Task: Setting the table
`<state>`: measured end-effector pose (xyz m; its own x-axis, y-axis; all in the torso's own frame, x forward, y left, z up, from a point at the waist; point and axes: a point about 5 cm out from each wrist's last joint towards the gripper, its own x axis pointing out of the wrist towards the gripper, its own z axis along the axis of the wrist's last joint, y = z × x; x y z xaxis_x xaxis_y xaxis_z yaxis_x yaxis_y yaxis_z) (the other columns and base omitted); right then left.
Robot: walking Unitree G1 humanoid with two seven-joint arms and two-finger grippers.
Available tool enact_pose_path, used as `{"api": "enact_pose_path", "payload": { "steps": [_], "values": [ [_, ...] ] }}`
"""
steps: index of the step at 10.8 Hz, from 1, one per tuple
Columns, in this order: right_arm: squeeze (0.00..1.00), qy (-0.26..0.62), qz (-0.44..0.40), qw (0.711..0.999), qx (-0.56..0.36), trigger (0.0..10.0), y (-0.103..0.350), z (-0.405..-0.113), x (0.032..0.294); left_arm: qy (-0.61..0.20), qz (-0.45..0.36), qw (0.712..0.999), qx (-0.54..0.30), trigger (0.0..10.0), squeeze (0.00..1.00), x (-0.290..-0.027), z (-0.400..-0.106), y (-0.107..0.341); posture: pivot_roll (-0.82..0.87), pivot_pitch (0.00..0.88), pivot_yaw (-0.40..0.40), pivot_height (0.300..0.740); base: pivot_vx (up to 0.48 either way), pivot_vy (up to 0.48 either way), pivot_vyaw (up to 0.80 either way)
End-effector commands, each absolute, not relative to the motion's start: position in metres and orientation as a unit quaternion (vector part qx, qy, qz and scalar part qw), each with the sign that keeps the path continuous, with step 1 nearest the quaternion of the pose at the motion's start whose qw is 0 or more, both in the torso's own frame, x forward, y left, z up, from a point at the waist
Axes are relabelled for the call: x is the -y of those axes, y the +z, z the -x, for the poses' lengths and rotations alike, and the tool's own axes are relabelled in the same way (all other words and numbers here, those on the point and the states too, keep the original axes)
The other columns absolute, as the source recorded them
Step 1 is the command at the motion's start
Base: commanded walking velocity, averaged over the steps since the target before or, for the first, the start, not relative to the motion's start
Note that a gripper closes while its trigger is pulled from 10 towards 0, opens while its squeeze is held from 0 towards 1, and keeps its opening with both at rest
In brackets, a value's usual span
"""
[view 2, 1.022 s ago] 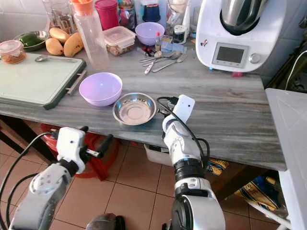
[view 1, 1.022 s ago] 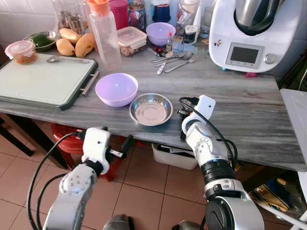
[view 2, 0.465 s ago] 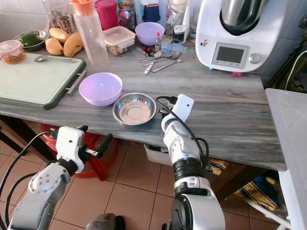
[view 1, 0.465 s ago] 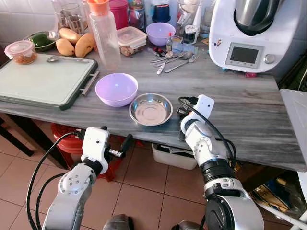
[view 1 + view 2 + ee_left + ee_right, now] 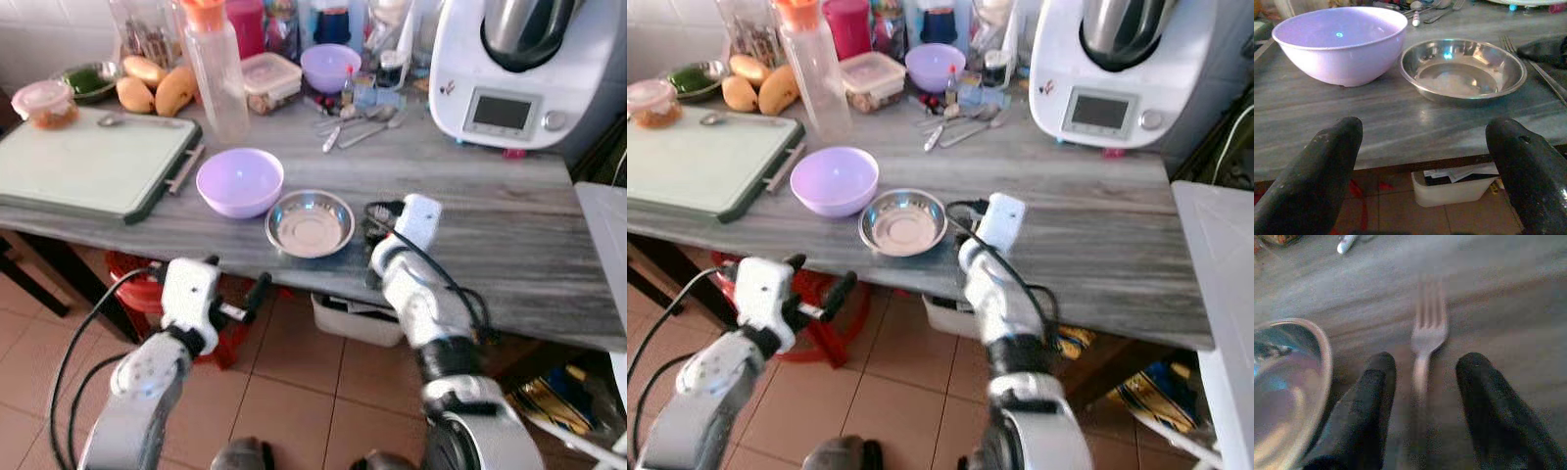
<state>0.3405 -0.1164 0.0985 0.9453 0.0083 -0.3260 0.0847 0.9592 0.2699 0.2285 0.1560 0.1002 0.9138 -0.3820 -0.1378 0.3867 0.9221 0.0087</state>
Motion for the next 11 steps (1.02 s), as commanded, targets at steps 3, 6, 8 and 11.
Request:
{"api": "enact_pose_path", "payload": {
  "steps": [3,6,8,11],
  "values": [
    [1.0,-0.003,-0.066,0.99,-0.122,10.0,0.108,-0.33,0.128,-0.171,-0.023,0.984,-0.042,10.0,0.0,-0.163,-0.23,0.106,0.06,0.0,0.01,0.74,0.0,0.0,0.0],
    [0.91,-0.005,-0.017,0.997,-0.082,10.0,0.113,-0.313,0.149,-0.148,-0.029,0.988,-0.024,10.0,0.0,-0.166,-0.236,0.108,0.05,0.0,0.015,0.74,0.0,0.0,0.0],
    [0.0,0.032,0.041,0.998,-0.024,10.0,0.121,-0.29,0.156,-0.131,-0.037,0.991,-0.014,10.0,0.0,-0.169,-0.239,0.105,0.02,0.0,0.019,0.74,0.0,0.0,0.0],
    [0.0,0.003,0.104,0.994,-0.035,10.0,0.108,-0.255,0.179,-0.134,-0.036,0.99,-0.009,10.0,0.0,-0.159,-0.244,0.098,-0.02,0.0,0.027,0.74,0.0,0.0,0.0]
  ]
}}
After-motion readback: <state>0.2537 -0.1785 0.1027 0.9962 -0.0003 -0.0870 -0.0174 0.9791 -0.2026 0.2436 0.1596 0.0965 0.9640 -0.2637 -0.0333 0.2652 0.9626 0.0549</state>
